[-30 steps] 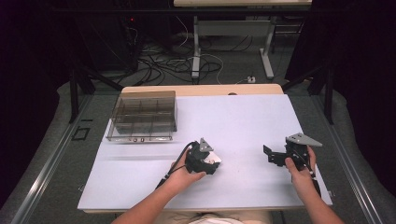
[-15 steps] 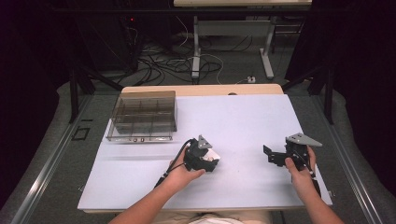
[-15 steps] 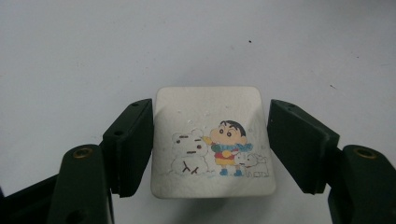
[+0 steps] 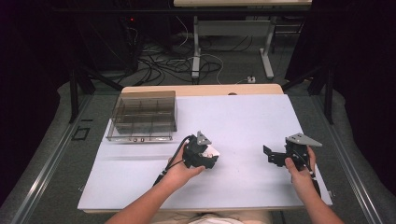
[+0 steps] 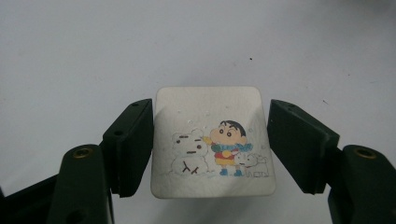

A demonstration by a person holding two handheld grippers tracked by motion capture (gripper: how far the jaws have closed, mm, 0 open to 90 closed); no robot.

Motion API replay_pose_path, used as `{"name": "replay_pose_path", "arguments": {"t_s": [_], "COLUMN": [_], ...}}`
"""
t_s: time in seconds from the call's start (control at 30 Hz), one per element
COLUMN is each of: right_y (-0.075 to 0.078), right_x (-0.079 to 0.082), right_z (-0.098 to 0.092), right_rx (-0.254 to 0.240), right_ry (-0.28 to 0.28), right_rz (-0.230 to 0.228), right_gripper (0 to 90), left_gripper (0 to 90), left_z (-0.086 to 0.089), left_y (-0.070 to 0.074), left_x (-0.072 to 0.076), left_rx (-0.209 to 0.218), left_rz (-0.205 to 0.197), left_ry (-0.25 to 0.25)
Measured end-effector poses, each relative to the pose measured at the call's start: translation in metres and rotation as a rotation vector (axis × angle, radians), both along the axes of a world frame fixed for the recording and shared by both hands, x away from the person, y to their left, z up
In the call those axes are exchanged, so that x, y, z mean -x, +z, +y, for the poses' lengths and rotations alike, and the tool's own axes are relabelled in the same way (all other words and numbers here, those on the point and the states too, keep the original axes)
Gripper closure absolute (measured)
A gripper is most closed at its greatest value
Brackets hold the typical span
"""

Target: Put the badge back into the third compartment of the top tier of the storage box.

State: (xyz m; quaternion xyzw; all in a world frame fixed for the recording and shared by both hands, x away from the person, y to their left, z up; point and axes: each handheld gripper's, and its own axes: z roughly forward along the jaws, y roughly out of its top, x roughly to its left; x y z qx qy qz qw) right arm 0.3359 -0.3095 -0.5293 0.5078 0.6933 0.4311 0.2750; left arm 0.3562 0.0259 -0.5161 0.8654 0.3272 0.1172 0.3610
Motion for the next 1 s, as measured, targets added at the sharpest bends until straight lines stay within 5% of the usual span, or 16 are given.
{"name": "replay_pose_path", "arguments": {"t_s": [1.0], "right_y": [0.0], "right_x": [0.0], "right_z": [0.0], "right_rx": [0.002], "right_ry": [-0.003], "right_rz": [-0.003], "right_gripper": [2.3], "left_gripper": [33.2], "left_z": [0.025], "left_y": [0.043], "left_x": [-0.011], "left_rx": [0.03], "left_rz": [-0.044], "left_ry": [0.097]}}
